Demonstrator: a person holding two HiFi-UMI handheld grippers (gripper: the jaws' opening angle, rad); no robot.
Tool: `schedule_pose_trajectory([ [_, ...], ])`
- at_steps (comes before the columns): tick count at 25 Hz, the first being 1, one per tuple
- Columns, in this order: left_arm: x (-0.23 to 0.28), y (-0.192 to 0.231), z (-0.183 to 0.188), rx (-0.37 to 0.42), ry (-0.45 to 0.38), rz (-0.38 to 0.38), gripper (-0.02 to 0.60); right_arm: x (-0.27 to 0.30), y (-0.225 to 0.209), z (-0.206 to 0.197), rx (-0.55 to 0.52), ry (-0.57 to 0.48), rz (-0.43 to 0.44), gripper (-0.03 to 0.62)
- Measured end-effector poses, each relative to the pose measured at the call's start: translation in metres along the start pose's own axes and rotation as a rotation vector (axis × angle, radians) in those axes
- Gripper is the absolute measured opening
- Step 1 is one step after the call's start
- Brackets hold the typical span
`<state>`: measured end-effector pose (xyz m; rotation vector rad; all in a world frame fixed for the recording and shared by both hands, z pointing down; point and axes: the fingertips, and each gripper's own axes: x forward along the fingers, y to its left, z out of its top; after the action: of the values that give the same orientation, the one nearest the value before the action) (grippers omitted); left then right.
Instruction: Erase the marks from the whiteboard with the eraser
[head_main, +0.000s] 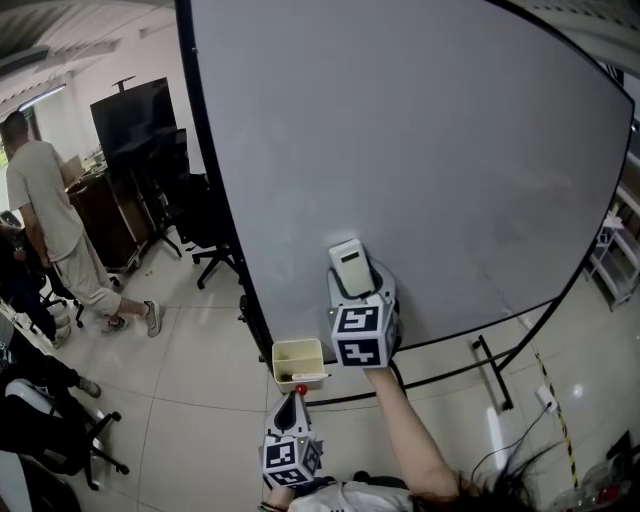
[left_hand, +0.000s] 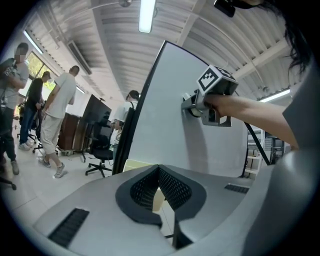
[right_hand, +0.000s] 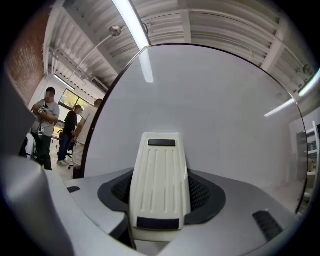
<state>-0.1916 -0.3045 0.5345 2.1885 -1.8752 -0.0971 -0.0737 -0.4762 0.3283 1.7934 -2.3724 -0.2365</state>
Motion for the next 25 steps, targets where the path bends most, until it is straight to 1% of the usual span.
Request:
schedule_pose_trajectory([
  [3, 0.002, 0.002, -0.001, 0.001, -0.001, 0.006, -0.009, 0.000, 0.008, -0.001, 0.034, 0.002, 0.072, 0.272],
  [4, 0.002, 0.002, -0.002, -0.001, 0.002, 0.006, -0.009, -0.002, 0.001, -0.002, 0.056, -0.006, 0.084, 0.272],
  [5, 0.002, 0.001, -0.004, -0.004, 0.005, 0.006, -0.009, -0.006, -0.013, -0.005, 0.085, -0.017, 0.072, 0.272],
  [8, 0.000, 0.002, -0.007, -0.008, 0.009, 0.011, -0.009, -0.024, -0.082, -0.018, 0.217, -0.036, -0.042, 0.272],
  [10, 0.000, 0.010, -0.005, -0.006, 0.002, 0.024, -0.009, -0.030, -0.123, -0.035, 0.305, -0.013, -0.112, 0.272],
  [11, -0.001, 0.014, -0.004, -0.008, 0.001, 0.030, -0.009, -0.030, -0.135, -0.044, 0.329, 0.004, -0.133, 0.272],
  [13, -0.002, 0.019, -0.006, -0.012, 0.005, 0.038, -0.009, -0.026, -0.142, -0.054, 0.338, 0.029, -0.155, 0.272],
  [15, -0.002, 0.020, -0.006, -0.012, 0.007, 0.039, -0.009, -0.024, -0.136, -0.055, 0.329, 0.035, -0.163, 0.272],
  [17, -0.002, 0.020, -0.006, -0.013, 0.007, 0.038, -0.009, -0.019, -0.116, -0.050, 0.314, 0.040, -0.130, 0.272],
  [18, -0.001, 0.020, -0.006, -0.015, 0.007, 0.037, -0.009, -0.014, -0.098, -0.049, 0.288, 0.050, -0.100, 0.272],
  [21, -0.001, 0.018, -0.005, -0.018, 0.007, 0.032, -0.009, -0.003, -0.035, -0.046, 0.121, 0.098, -0.040, 0.270],
  [22, -0.001, 0.016, -0.005, -0.017, 0.005, 0.028, -0.009, -0.002, -0.018, -0.046, 0.083, 0.109, -0.023, 0.270],
  [23, -0.002, 0.013, -0.005, -0.015, 0.003, 0.025, -0.009, -0.002, -0.007, -0.048, 0.068, 0.116, -0.008, 0.270],
  [25, -0.005, 0.013, -0.005, -0.012, -0.002, 0.021, -0.009, -0.001, 0.000, -0.050, 0.070, 0.119, 0.008, 0.270],
])
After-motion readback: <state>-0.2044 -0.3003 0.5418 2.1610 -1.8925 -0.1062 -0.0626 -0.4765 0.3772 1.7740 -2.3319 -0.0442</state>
